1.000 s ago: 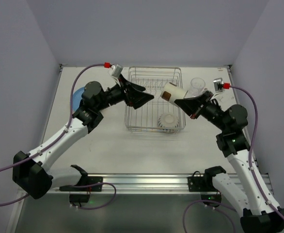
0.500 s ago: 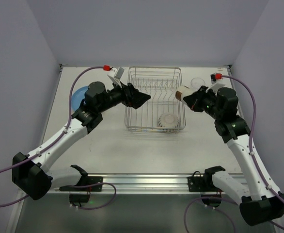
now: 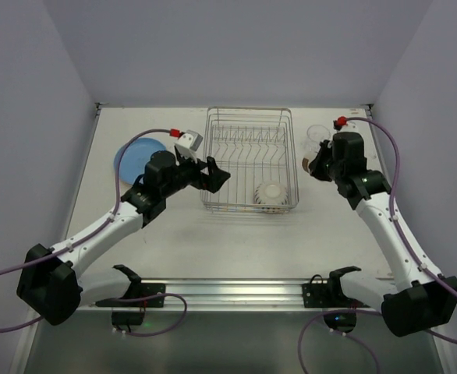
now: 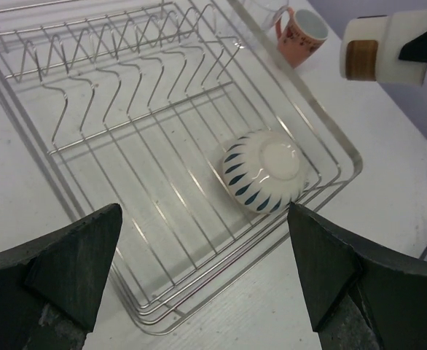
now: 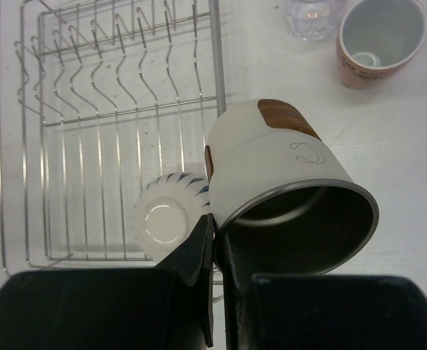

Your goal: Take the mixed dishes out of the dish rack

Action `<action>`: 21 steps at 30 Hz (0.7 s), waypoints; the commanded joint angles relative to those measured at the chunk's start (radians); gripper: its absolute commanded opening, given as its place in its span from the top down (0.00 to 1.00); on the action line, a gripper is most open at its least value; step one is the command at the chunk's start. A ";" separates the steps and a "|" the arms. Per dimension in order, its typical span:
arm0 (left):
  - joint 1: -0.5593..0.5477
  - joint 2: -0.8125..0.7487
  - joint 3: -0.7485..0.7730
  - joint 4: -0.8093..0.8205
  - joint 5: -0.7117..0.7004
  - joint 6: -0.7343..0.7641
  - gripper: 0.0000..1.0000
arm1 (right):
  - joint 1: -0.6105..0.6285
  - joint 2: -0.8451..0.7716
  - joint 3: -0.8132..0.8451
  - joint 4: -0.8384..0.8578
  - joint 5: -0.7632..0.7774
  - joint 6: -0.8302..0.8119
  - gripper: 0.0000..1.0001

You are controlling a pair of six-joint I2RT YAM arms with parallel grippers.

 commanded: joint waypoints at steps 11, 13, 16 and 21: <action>0.003 -0.087 -0.392 0.481 -0.152 0.127 0.00 | 0.002 0.200 0.076 -0.020 0.115 -0.024 1.00; 0.003 -0.079 -0.415 0.536 -0.131 0.128 0.00 | 0.002 0.228 0.084 -0.014 0.123 -0.026 1.00; 0.002 -0.061 -0.422 0.550 -0.109 0.121 0.00 | 0.002 0.272 0.114 -0.024 0.135 -0.026 1.00; 0.002 -0.027 -0.411 0.547 -0.100 0.117 0.00 | 0.002 0.373 0.195 -0.053 0.141 -0.048 1.00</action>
